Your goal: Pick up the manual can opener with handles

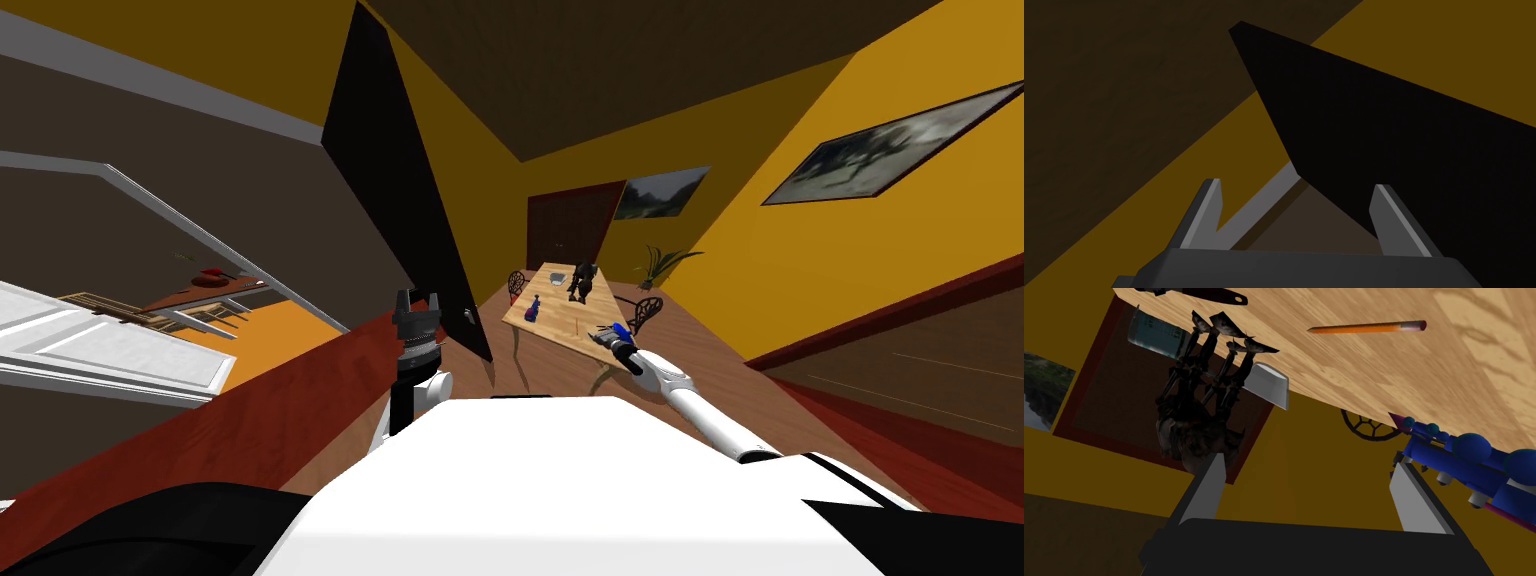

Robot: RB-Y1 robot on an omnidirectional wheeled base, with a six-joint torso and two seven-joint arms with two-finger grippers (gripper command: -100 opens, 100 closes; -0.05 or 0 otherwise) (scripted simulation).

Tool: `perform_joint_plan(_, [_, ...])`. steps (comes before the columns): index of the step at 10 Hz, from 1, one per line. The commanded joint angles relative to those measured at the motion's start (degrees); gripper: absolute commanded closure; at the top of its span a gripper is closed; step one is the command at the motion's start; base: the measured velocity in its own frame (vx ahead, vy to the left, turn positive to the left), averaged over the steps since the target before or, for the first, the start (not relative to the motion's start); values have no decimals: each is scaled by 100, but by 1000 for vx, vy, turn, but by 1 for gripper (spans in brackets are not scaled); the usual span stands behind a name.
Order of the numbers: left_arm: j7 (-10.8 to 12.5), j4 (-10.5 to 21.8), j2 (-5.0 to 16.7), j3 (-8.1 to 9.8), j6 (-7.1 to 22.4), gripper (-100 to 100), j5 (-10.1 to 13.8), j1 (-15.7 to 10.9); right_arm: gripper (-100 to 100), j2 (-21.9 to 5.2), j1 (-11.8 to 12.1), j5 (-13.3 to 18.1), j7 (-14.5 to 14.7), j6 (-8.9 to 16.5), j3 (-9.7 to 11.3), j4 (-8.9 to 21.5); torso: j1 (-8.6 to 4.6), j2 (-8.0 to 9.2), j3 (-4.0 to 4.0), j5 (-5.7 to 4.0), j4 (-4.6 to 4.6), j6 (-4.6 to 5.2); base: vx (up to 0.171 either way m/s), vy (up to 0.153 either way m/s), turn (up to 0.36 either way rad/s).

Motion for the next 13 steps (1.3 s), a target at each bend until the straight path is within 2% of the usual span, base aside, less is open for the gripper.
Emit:
perform_joint_plan(1, [0,0,0,0,0,0,0,0,-100,-170,22,27,14,118,138,49,0,0,0,0,0,0,59,11,61])
perform_joint_plan(2, [0,0,0,0,0,0,0,0,-100,-290,-64,152,189,174,254,337,-3,2,1,0,0,2,70,14,99])
perform_joint_plan(3, [0,0,0,0,0,0,0,0,-100,-290,-64,152,189,174,254,337,-4,-1,0,0,0,1,61,12,56])
perform_joint_plan(4, [0,0,0,0,0,0,0,0,-100,-402,-144,269,360,225,372,546,-3,2,1,-1,0,3,57,22,108])
perform_joint_plan(5, [0,0,0,0,0,0,0,0,-100,-402,-144,269,360,225,372,613,0,2,1,0,0,0,55,13,44])
perform_joint_plan(9, [0,0,0,0,0,0,0,1,-100,-742,-394,661,994,373,851,1577,-2,-17,-10,-1,-4,1,106,8,97])
perform_joint_plan(11, [0,0,0,1,0,0,0,1,-100,-742,-394,661,994,373,851,1577,-8,-20,-13,-3,-5,3,80,-9,15])
perform_joint_plan(12, [0,0,0,1,0,0,0,1,-100,-795,-436,739,1132,396,967,1777,-8,1,-1,-3,-1,4,46,-2,49])
perform_joint_plan(13, [0,0,0,0,0,0,0,0,-100,-795,-436,739,1132,396,967,1777,-7,6,3,-2,1,3,43,-2,27])
